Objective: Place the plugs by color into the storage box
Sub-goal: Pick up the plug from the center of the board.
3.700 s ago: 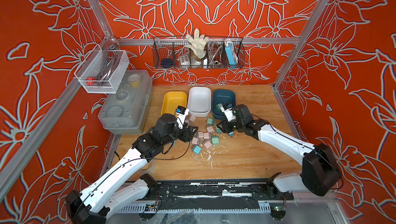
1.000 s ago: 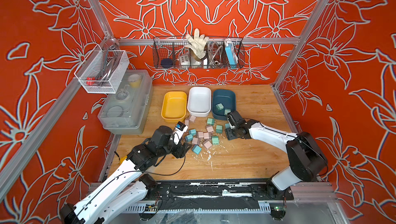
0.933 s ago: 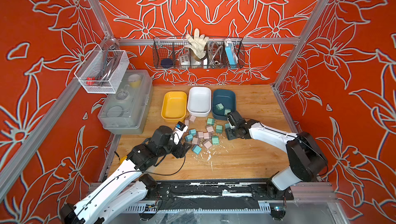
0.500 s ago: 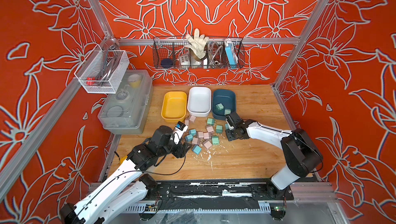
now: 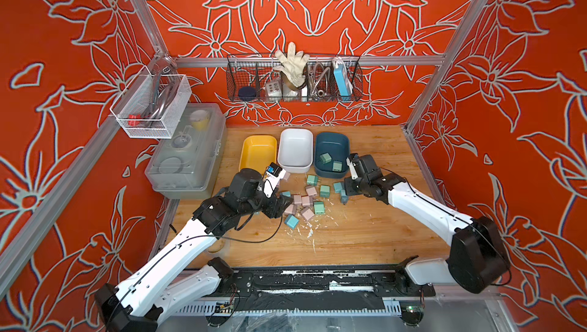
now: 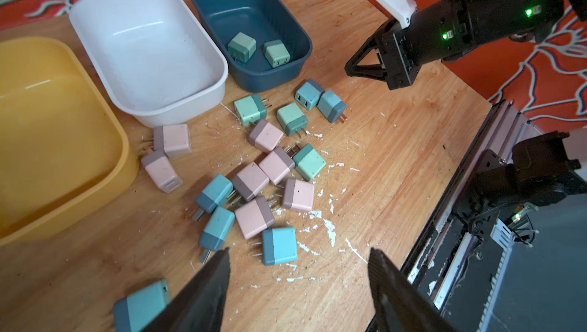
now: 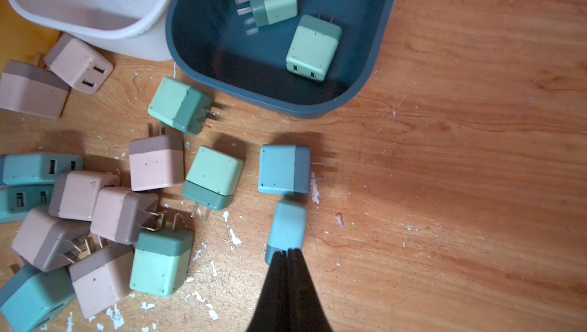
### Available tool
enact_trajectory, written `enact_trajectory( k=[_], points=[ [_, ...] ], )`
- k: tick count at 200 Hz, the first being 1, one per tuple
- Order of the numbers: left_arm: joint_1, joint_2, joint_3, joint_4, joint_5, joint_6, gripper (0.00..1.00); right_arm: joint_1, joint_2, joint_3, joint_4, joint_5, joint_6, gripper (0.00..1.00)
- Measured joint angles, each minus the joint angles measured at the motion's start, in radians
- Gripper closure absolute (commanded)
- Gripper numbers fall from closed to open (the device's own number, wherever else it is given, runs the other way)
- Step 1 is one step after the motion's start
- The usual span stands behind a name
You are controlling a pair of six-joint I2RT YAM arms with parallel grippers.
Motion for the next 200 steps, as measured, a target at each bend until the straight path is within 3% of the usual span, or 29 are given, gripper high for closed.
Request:
enact_trajectory(
  k=[7,21,75,146,177,200],
  points=[
    [0.0,0.012,0.008,0.007,-0.002,0.003,0.3,-0.001,0.0,0.006,-0.008,-0.006,0.004,0.46],
    [0.0,0.035,0.016,0.019,0.0,0.003,0.31,-0.002,0.011,0.019,-0.026,-0.021,0.019,0.4],
    [0.0,0.135,0.032,0.041,0.051,-0.015,0.3,-0.002,0.093,0.022,-0.056,-0.08,0.075,0.36],
    [0.0,0.156,0.04,0.083,0.072,-0.027,0.3,-0.002,0.217,0.018,-0.043,-0.119,0.093,0.6],
    [0.0,0.138,0.024,0.084,0.064,-0.026,0.3,-0.002,0.266,0.018,-0.032,-0.107,0.077,0.64],
    [0.0,0.135,0.024,0.085,0.053,-0.021,0.3,-0.002,0.267,0.02,-0.032,-0.09,0.057,0.79]
  ],
)
